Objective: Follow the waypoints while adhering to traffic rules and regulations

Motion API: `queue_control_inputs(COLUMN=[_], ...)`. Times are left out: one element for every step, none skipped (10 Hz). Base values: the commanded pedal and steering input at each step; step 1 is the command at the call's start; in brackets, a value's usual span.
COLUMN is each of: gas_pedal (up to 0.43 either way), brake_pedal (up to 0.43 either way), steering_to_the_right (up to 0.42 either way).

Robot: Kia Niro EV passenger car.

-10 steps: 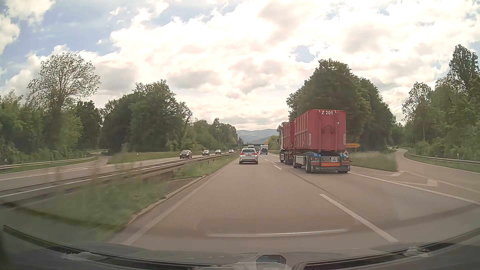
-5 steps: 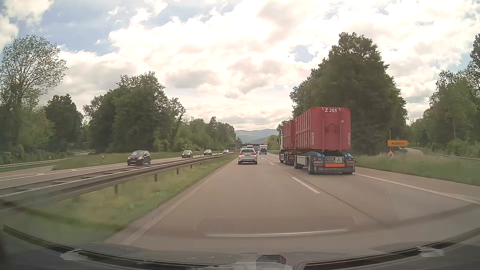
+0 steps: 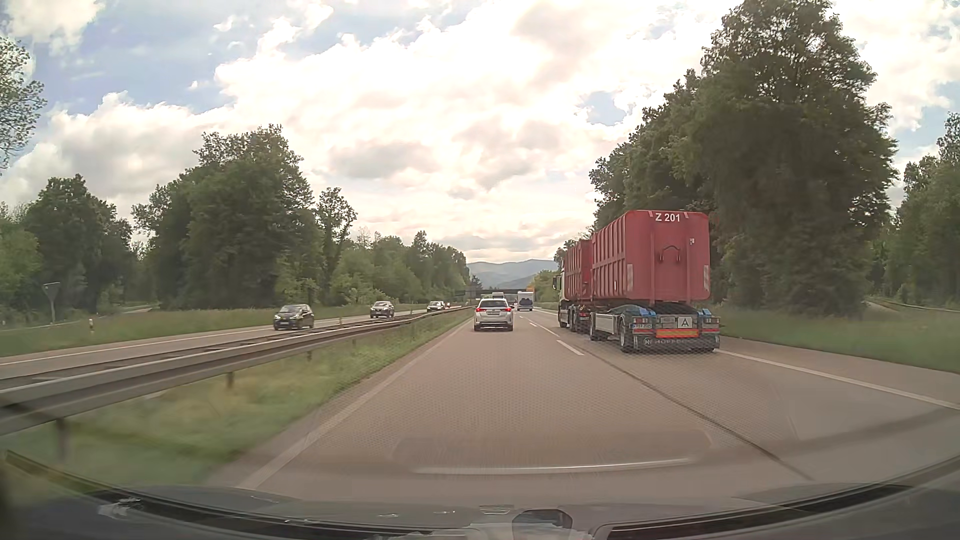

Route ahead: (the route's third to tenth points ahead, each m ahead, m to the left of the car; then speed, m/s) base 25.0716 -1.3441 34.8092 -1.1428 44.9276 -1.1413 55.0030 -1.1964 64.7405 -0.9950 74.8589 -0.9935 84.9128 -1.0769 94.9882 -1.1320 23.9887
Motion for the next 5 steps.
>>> queue_control_inputs(gas_pedal=[0.13, 0.13, 0.13, 0.13, 0.138], brake_pedal=[0.0, 0.0, 0.0, 0.0, 0.0], steering_to_the_right=[0.002, 0.001, 0.002, 0.001, 0.001])
